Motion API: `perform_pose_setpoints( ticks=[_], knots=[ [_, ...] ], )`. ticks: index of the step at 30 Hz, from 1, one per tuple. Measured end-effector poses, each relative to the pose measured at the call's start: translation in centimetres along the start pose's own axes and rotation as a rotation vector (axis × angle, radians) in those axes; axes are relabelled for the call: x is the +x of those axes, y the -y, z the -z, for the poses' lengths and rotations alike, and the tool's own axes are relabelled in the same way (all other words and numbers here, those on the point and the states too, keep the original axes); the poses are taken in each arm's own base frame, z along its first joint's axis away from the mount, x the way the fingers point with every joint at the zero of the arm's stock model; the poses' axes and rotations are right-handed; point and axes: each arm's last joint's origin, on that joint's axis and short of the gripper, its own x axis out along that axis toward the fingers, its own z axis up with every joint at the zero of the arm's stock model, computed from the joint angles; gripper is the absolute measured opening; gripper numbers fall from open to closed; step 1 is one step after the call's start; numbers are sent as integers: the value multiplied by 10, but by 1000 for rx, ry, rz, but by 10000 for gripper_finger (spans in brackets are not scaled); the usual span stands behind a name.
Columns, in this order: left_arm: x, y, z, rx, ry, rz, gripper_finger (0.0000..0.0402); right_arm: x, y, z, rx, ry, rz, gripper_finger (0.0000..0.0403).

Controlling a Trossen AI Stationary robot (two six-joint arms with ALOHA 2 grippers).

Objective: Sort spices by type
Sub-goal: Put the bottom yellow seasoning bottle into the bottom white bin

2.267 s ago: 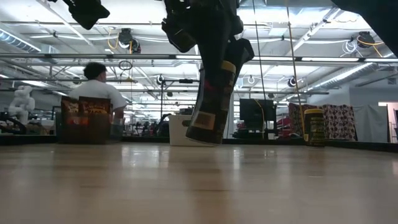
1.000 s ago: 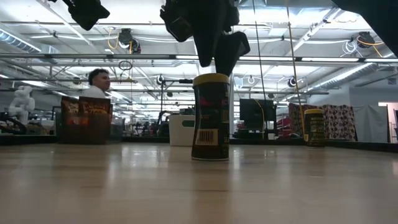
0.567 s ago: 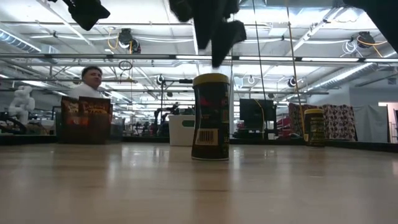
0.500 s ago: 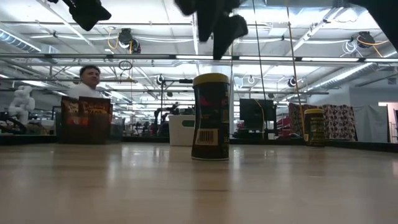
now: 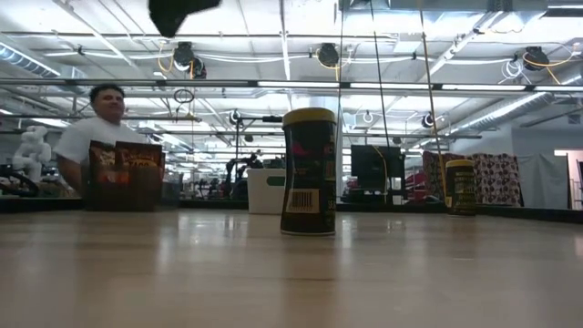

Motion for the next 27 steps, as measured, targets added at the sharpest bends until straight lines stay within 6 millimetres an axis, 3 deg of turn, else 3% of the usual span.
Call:
perform_pose_setpoints(
  ticks=[3,8,13,17,22,27],
  knots=[
    [24,2,7,-53,-4,-1,315,-26,4,14,-1,100,17,267],
    [66,8,10,-13,-97,-37,315,-44,22,47,-66,150,78,267],
    [109,14,-4,26,-92,-89,315,-41,65,90,-99,157,108,267],
    [138,13,-5,106,-113,-151,315,-33,92,120,-109,187,-35,267],
    [153,4,-4,54,-121,-206,315,-36,118,143,-77,277,-190,267],
    [157,-2,7,61,-200,-208,315,-48,137,152,-27,333,-268,267]
  ],
)
